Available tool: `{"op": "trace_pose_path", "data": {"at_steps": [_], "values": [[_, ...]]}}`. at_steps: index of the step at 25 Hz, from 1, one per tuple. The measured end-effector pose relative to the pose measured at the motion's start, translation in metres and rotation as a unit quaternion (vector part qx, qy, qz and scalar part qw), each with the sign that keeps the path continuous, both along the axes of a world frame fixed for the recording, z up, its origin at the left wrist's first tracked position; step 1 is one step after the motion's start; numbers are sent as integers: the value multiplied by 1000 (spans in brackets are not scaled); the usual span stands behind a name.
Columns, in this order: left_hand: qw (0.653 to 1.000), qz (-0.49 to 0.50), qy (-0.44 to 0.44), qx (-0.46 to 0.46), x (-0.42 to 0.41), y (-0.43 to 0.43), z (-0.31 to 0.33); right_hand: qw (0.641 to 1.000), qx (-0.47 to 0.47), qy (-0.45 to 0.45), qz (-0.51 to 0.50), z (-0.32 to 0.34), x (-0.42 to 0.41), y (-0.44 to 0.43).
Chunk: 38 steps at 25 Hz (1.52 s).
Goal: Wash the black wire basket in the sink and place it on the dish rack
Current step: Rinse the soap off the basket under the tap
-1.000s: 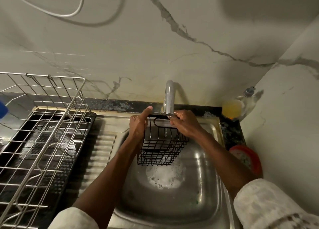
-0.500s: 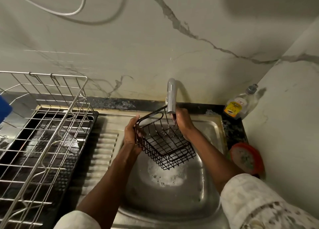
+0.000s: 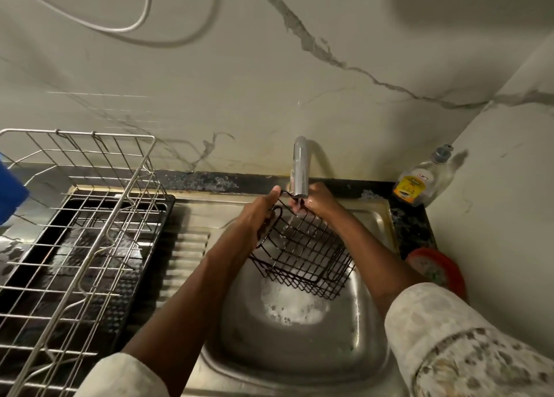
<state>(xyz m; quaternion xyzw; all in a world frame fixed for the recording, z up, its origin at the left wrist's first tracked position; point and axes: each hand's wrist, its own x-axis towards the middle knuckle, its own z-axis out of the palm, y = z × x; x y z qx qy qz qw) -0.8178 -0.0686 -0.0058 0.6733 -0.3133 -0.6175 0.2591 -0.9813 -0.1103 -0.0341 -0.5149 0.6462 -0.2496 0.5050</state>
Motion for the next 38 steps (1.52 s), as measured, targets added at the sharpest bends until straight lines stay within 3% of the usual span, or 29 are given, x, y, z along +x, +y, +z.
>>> {"op": "trace_pose_path", "data": {"at_steps": [4,7,11,17,21,24,26,28,31,35,38], "values": [[988,82,87,99,-3,14,-7,991,16,121,-45,1,1,12],[988,76,115,72,9,18,-12,967,5,210,-147,-4,31,29],[982,-8,185,47,31,32,0,960,13,183,-209,-13,52,31],[970,32,238,34,20,40,9,967,50,82,-236,-7,54,32],[954,126,269,28,25,45,-1,974,-83,163,-130,1,69,48],[955,122,268,17,35,54,-8,966,-181,183,-22,-11,59,71],[955,122,270,17,43,58,-12,968,-156,174,-85,-30,37,76],[952,120,280,11,45,55,-11,967,-56,169,-181,-39,27,67],[950,127,286,15,40,50,-13,964,59,190,-174,-11,63,57],[947,135,290,10,56,51,-27,979,-2,154,-134,-16,87,68],[942,133,309,-2,82,56,-30,968,11,114,-225,-49,45,64]]}}
